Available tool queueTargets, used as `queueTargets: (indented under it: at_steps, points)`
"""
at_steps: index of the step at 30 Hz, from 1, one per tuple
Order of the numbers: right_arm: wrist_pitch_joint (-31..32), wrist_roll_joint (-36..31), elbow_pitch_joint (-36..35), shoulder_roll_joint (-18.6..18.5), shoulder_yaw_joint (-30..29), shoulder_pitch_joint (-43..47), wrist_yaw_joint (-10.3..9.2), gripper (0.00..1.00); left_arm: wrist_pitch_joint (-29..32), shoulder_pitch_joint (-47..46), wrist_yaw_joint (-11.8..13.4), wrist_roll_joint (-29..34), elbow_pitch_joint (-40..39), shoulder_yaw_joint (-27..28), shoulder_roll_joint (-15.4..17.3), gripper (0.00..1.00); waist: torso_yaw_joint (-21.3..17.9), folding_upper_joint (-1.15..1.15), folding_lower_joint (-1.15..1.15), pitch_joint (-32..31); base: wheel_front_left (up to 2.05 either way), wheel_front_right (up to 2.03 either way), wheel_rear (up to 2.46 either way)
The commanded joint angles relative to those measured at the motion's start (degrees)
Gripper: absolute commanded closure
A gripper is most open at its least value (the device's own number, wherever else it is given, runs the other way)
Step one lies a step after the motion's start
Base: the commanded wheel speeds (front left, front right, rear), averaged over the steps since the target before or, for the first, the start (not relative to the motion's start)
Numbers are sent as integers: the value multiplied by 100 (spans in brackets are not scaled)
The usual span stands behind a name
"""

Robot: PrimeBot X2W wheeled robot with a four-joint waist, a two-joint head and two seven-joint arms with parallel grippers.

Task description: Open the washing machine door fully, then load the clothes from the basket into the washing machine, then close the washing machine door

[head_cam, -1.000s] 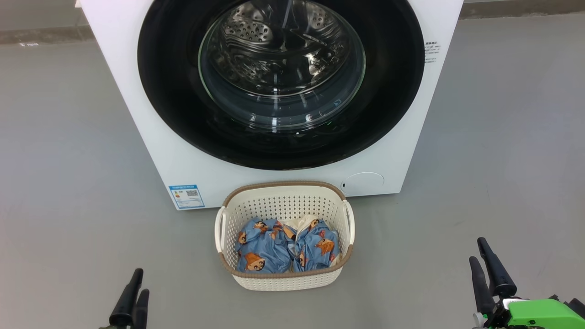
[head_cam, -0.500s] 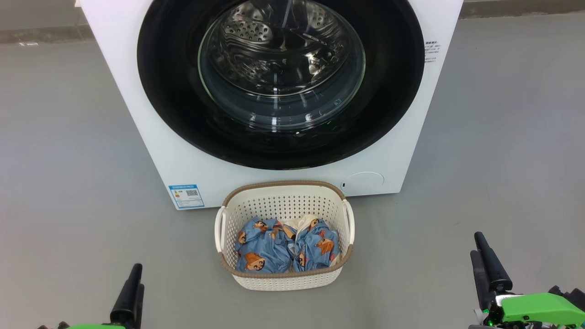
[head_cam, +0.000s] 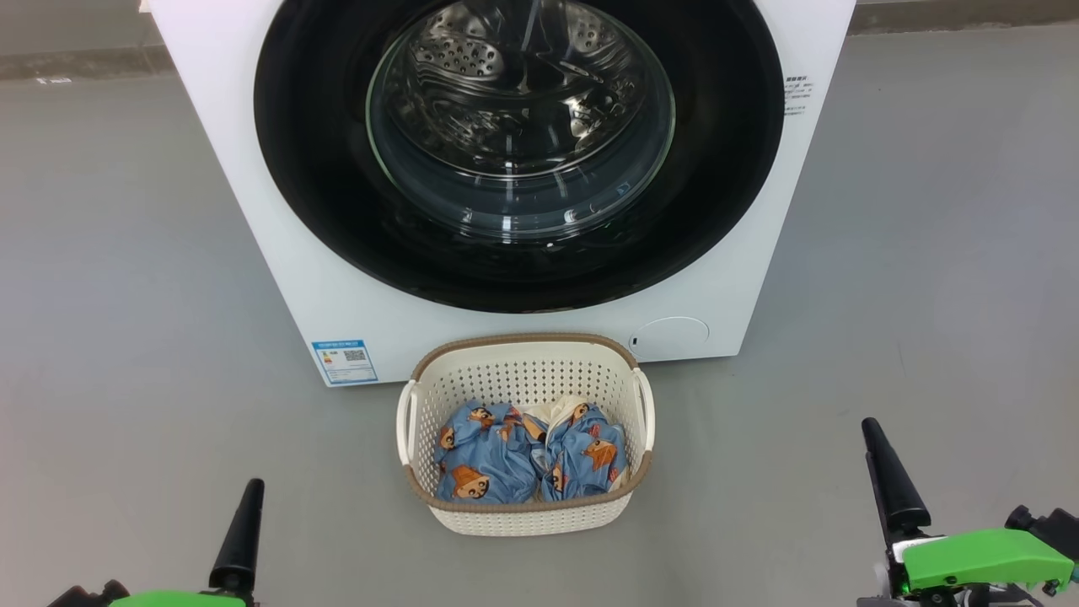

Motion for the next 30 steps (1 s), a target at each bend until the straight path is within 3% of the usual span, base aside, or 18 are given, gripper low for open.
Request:
queueTargets:
  at_steps: [1, 30]
  points:
    - [-51, -176, -189, -103, 92, -272, 3, 0, -60, -166, -11, 147, -198, 45, 159, 0, 0, 0, -1, 1, 0, 0, 0]
    - [-520, -2599, -351, -169, 223, -344, 5, 0, -532, -176, -13, 2288, -336, -91, 388, 0, 10, 0, -1, 1, 0, 0, 0]
